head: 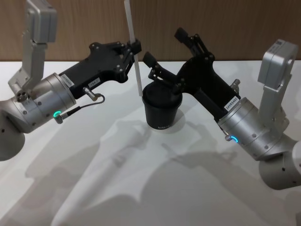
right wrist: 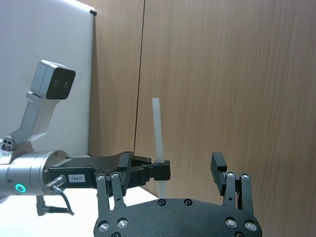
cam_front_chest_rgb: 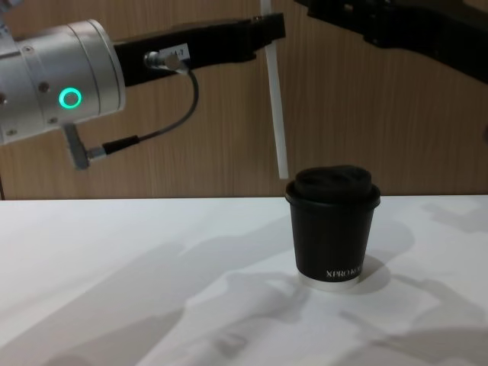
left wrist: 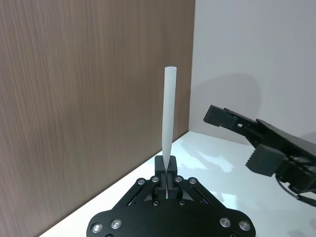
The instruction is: Pick up the straw with one hand, pass it to the other hand, and insert it into the cup.
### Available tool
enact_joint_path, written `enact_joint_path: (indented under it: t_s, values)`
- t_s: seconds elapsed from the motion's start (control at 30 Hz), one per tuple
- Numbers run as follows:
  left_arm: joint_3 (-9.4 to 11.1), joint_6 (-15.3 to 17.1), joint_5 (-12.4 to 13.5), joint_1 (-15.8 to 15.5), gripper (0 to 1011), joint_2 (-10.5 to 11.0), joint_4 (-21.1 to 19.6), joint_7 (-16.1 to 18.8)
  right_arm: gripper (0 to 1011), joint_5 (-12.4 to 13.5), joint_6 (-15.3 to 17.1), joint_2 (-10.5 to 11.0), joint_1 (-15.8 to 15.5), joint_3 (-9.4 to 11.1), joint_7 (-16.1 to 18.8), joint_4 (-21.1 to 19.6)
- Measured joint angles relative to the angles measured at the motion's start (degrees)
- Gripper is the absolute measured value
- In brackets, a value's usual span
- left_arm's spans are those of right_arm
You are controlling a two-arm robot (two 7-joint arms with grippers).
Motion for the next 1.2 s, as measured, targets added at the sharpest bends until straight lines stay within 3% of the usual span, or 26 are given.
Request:
enact_joint_path:
  t_s: [0.3, 1.2]
  values:
    - [0.51, -0.84, 0.98, -1.22, 14, -1.32, 2.37, -0.56, 1001, 0.0, 0.0, 0.0, 0.0, 0.0, 0.0, 0.0]
    - [0.85, -1.7, 0.03, -3.12, 15, -3.13, 5.55, -2.36, 1001, 0.0, 0.0, 0.0, 0.0, 0.0, 0.0, 0.0]
